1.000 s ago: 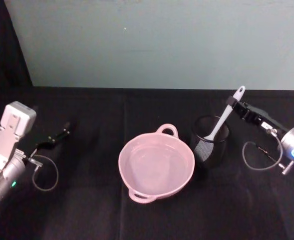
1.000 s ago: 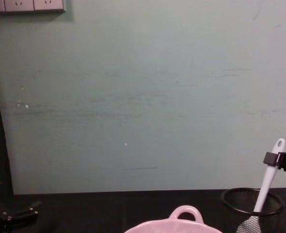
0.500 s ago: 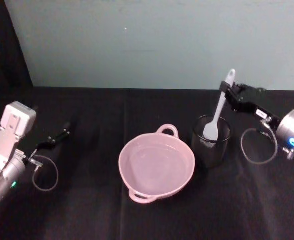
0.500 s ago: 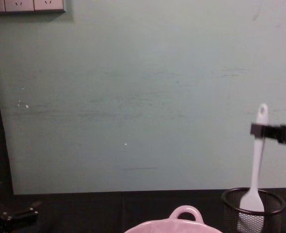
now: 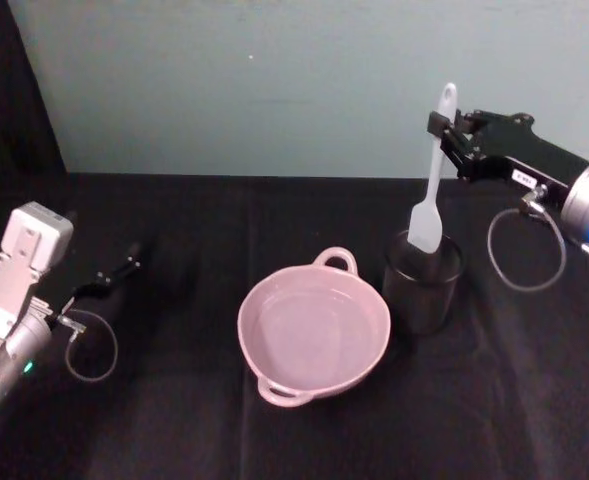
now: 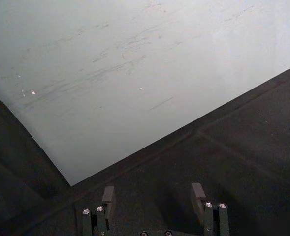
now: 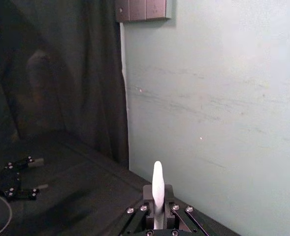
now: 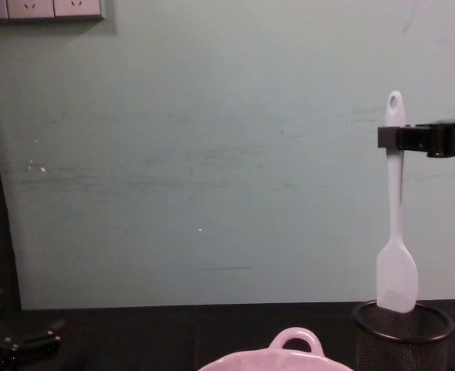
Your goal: Use the one hand to pick up the spoon and stir the clear water in the bowl.
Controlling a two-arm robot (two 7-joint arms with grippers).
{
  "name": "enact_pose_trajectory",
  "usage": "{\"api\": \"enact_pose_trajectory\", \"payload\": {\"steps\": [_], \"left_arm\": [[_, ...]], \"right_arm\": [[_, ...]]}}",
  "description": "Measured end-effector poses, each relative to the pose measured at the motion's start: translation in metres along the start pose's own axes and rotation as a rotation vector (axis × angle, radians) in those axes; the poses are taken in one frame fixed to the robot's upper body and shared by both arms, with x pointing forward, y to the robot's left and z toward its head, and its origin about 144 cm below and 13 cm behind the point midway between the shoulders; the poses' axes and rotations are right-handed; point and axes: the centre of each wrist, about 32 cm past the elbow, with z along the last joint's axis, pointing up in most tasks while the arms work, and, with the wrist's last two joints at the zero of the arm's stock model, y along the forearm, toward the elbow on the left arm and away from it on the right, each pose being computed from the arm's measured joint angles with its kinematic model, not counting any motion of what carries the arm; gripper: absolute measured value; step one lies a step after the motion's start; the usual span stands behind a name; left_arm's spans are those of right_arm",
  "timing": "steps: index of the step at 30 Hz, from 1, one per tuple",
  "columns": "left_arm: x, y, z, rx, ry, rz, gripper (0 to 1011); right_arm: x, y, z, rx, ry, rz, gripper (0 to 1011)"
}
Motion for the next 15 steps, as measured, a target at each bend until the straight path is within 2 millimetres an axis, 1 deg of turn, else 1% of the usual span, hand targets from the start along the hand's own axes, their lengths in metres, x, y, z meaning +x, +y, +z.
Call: {"api": "enact_pose_trajectory", "payload": {"steps": [15], "left_arm": [[0.0, 0.0, 0.0, 0.0, 0.0, 0.0, 1005]], "right_arm": [[0.0011, 0.0, -0.0023, -0.001, 0.006, -0.003, 120]]}}
